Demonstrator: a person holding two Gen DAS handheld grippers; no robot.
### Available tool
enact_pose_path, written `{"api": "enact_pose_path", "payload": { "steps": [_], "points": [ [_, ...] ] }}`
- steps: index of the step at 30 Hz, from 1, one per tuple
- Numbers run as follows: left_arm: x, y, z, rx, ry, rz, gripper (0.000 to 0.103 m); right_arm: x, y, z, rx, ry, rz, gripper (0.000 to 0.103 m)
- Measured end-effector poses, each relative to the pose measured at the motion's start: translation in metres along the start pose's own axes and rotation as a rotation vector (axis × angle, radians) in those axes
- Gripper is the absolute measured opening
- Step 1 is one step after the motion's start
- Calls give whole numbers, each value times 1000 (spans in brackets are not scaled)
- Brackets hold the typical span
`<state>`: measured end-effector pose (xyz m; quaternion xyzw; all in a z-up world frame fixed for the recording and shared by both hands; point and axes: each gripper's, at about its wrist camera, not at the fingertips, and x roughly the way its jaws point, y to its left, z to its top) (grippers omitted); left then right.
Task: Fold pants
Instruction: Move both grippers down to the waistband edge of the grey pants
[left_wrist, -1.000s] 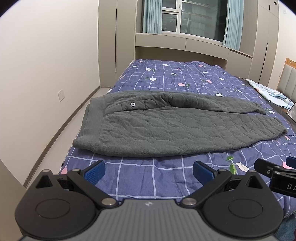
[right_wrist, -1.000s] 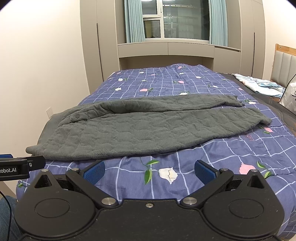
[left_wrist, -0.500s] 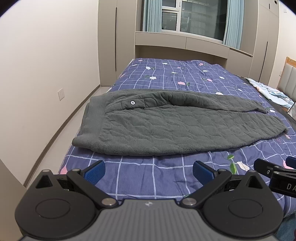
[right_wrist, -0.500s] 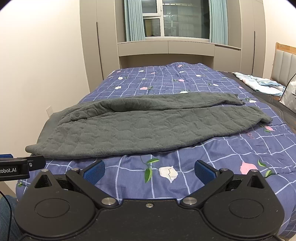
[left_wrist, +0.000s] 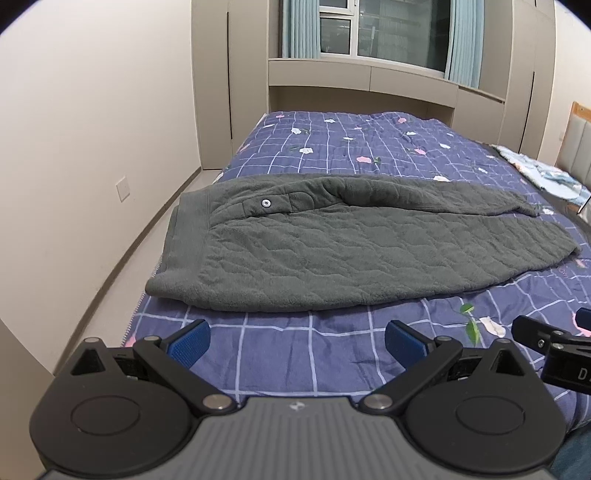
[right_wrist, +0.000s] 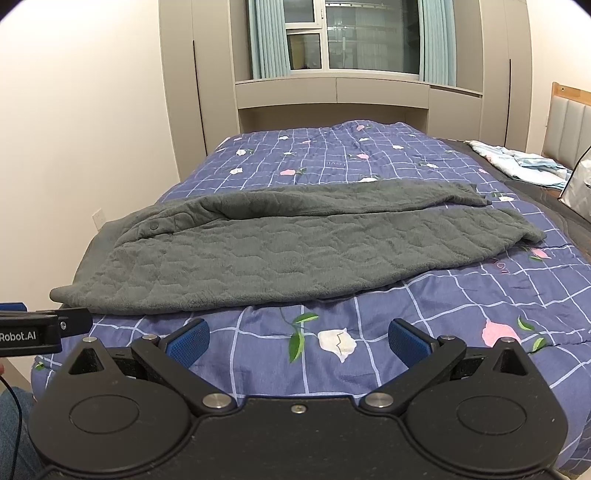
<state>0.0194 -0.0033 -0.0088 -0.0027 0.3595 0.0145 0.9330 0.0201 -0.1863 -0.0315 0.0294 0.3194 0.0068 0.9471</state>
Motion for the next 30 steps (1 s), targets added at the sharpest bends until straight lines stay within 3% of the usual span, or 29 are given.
{"api": "enact_pose_path", "payload": {
  "steps": [15,30],
  "points": [
    [18,2,72,2,-41,73,102,20,-12,43,-18,-48,46,103],
    [69,15,138,20,-63,122,103,77,-28,108,-76,-79,43,103]
  ]
}}
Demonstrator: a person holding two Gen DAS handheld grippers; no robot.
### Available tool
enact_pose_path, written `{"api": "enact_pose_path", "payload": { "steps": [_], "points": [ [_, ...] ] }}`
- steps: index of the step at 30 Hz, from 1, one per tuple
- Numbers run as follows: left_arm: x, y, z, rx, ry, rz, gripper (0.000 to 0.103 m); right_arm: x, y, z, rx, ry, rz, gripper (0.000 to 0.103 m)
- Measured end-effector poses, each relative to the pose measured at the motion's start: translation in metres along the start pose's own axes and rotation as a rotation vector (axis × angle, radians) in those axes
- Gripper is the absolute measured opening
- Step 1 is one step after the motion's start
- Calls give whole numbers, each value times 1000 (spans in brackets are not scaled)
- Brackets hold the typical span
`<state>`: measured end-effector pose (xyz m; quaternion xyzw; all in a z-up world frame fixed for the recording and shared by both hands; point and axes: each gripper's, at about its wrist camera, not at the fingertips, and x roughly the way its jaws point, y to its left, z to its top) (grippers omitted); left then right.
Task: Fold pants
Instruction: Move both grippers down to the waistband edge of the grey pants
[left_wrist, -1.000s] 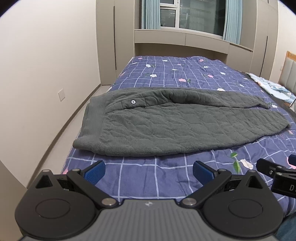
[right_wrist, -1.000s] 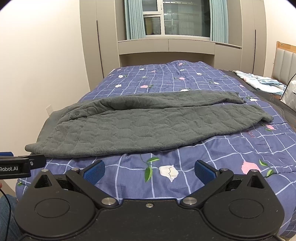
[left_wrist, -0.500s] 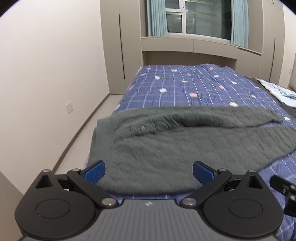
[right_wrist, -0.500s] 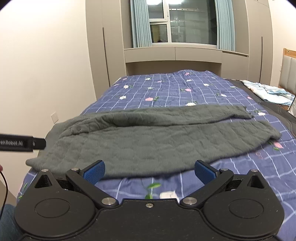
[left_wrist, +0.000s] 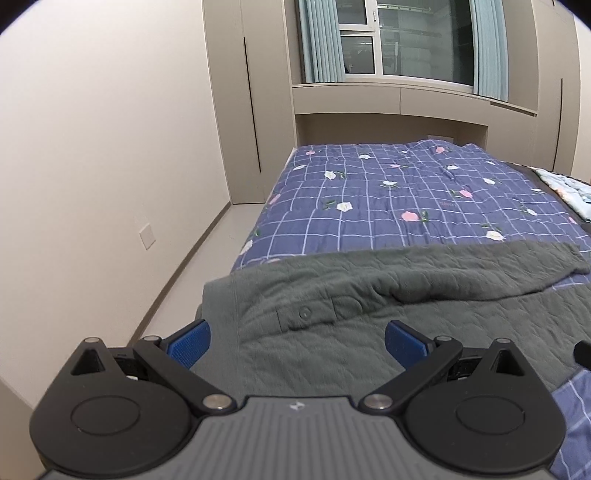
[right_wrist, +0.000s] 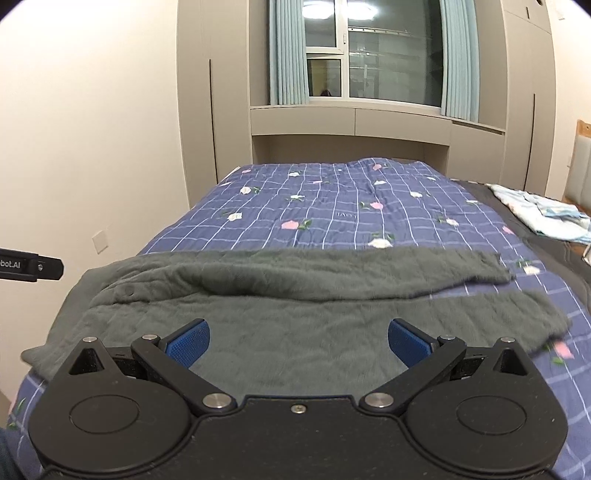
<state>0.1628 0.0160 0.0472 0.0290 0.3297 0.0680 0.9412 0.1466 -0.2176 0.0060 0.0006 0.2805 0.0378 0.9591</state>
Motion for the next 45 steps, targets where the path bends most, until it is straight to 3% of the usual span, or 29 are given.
{"api": "enact_pose_path", "payload": {
  "steps": [12,19,29,33,38,45],
  "points": [
    [99,5,43,19,48,38,103,103,-20,51,-77,30,136,103],
    [159,14,66,38,72,56,103,173,-22,78,-159,98,221,103],
    [226,27,79,72,115,71,103,263,-14,110,-261,139,272,103],
    [252,30,85,82,140,43,103,298,-9,120,-272,193,312,103],
    [275,33,92,116,149,-20,103,334,10,124,-408,260,368,103],
    [309,36,95,216,171,-143,103,367,27,124,-554,315,358,102]
  ]
}}
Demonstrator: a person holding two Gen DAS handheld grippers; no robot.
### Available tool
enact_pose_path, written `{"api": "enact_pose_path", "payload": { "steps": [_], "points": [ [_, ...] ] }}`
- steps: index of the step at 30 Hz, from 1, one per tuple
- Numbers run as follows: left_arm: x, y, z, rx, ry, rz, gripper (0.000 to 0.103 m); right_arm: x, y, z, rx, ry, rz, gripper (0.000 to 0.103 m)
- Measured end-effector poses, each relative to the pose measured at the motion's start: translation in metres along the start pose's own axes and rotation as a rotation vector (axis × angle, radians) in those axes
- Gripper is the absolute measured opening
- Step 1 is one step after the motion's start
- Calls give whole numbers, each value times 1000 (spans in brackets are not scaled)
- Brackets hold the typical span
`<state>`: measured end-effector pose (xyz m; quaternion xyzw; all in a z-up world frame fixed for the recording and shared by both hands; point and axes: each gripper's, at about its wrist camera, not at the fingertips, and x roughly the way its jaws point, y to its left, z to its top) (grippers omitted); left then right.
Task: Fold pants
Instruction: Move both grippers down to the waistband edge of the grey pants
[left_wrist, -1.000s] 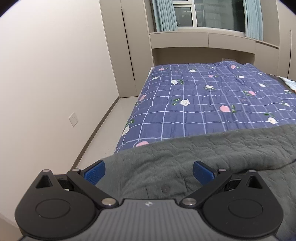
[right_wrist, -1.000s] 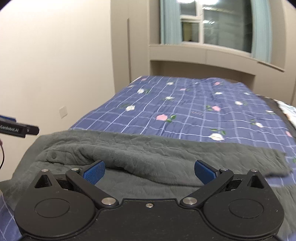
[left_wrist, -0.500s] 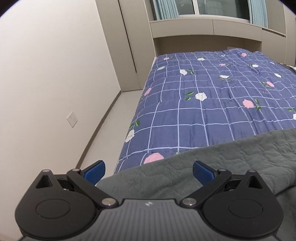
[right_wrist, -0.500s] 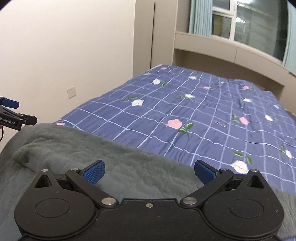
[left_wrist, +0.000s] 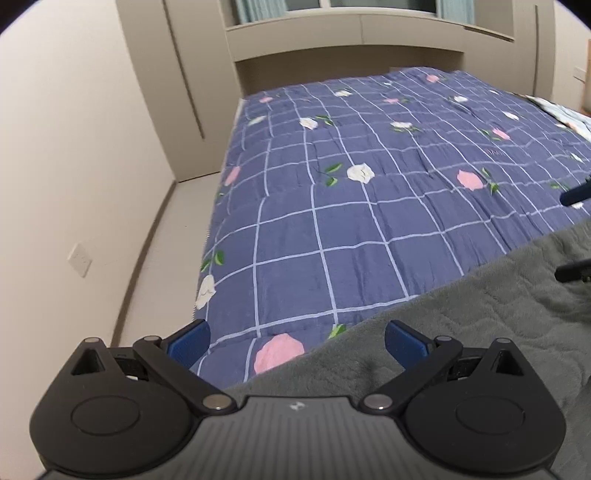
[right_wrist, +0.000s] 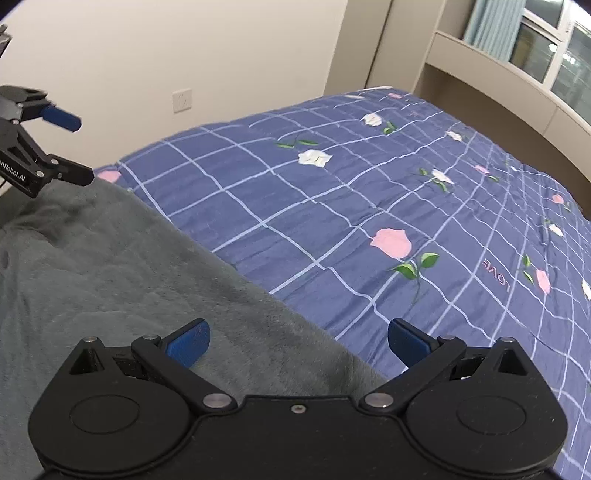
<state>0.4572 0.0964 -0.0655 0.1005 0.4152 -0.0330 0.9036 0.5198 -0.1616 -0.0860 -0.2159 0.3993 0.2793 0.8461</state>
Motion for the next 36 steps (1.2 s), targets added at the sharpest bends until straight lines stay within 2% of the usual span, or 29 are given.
{"api": "enact_pose_path", "payload": {
  "steps": [8,12,17,26,36],
  "points": [
    [22,14,7,57,3,-54,103,18,-9,5,-5,20,5,102],
    [32,10,12,117,24,-98,103,27,-12,6,-5,32,24,101],
    [45,3,14,171,59,-96,103,38,-19,5,14,56,57,97],
    [55,-1,13,208,99,-130,103,43,-22,5,25,74,75,95],
    [60,3,16,210,138,-165,102,48,-35,-2,14,134,162,95]
  ]
}}
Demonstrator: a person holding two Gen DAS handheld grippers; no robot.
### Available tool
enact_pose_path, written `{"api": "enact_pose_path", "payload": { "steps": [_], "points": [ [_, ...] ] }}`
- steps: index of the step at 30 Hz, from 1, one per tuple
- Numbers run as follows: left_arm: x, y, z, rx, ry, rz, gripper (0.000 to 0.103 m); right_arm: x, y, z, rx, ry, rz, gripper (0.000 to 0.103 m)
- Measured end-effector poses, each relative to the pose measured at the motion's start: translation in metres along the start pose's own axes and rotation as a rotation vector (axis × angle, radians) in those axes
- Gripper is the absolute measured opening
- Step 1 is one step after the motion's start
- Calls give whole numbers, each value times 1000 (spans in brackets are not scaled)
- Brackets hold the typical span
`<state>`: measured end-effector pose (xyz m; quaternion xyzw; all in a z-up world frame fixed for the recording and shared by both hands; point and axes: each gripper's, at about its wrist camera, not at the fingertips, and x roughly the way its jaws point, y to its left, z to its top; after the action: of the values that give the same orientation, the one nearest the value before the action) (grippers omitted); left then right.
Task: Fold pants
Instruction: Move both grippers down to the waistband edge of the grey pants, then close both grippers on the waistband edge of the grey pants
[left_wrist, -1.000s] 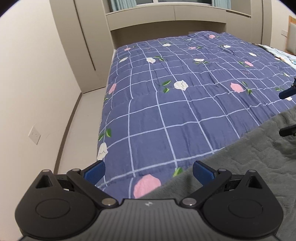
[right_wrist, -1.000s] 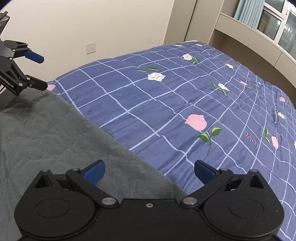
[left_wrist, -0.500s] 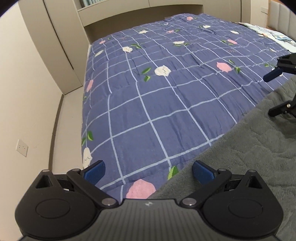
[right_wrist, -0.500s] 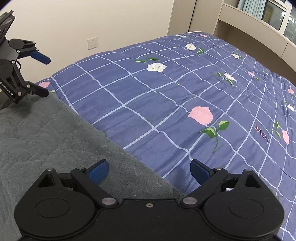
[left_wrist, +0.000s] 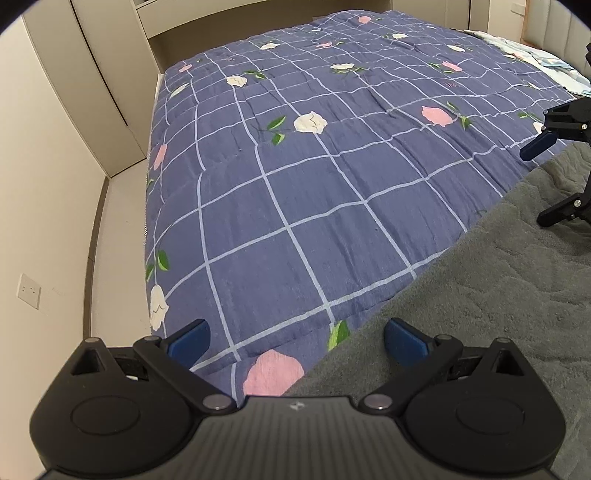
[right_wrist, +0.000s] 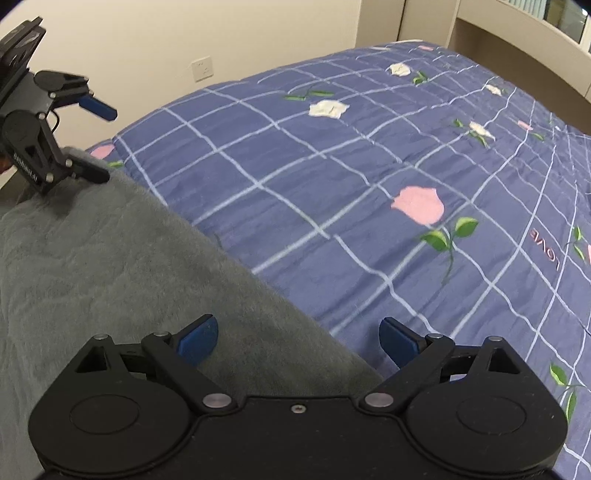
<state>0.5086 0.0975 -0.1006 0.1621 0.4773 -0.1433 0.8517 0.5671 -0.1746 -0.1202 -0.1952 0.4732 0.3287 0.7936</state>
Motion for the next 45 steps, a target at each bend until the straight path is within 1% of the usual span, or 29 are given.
{"api": "enact_pose_path", "payload": {
  "steps": [3,7,9,10,11,12,13,14,15,16,17,18,19,20,21,22,23,25,27,29,32,36,37,39,41,43,45],
  "points": [
    [0,0,0,17,6,3,102,-3,-9,-8,-7,13,2,99],
    [1,-1,0,24,15,3,102,-2,-24,-19,30,32,19,100],
    [2,-1,1,16,27,-3,102,0,-27,-23,69,39,41,99],
    [2,0,1,8,33,-9,100,1,-27,-24,78,39,48,97],
    [2,1,1,-2,40,-26,94,1,-26,-25,78,39,56,95],
    [1,2,1,-11,47,-44,91,0,-24,-25,77,37,63,89],
    [1,3,2,-21,53,-62,85,-2,-23,-25,81,39,72,83],
    [-1,4,2,-30,58,-81,77,-4,-23,-24,86,41,82,80],
    [-2,3,2,-35,61,-98,73,-5,-22,-24,85,43,85,74],
    [-3,2,2,-36,65,-113,62,-8,-20,-24,83,44,90,67],
    [-5,1,2,-35,68,-131,47,-9,-19,-24,84,45,91,64],
    [-7,-2,2,-31,71,-153,40,-11,-17,-24,85,43,90,58],
    [-9,-4,2,-25,73,-161,29,-12,-15,-25,82,41,85,52],
    [-11,-9,2,-12,73,-153,22,-14,-12,-26,74,37,76,50],
    [-13,-14,2,9,78,-137,18,-16,-9,-27,68,31,63,42],
    [-14,-18,3,19,82,-124,11,-19,-6,-27,64,25,50,33],
    [-17,-21,3,15,80,-111,6,-21,-2,-27,57,20,27,28],
    [-24,-22,5,-9,70,-96,4,-26,4,-27,40,13,-19,19],
    [-33,-20,8,-34,47,-83,3,-33,11,-24,13,-1,-56,15],
    [-43,-17,13,-57,29,-68,2,-41,15,-18,-9,-23,-95,14],
    [-59,-11,22,-86,-9,-35,2,-58,13,-3,-22,-83,-141,14],
    [-70,1,30,-102,-76,32,2,-71,14,24,-75,-174,-212,14],
    [-67,5,31,-109,-78,41,2,-69,14,31,-84,-188,-228,14],
    [-55,10,29,-140,-53,47,2,-57,13,42,-78,-191,-239,14],
    [-38,12,24,-156,-25,48,1,-35,13,46,-85,-159,-249,15],
    [-26,11,20,-157,-15,47,1,-12,13,45,-87,-122,-249,15],
    [-18,12,18,-165,-8,41,1,1,11,41,-73,-111,-246,15]
  ]
}}
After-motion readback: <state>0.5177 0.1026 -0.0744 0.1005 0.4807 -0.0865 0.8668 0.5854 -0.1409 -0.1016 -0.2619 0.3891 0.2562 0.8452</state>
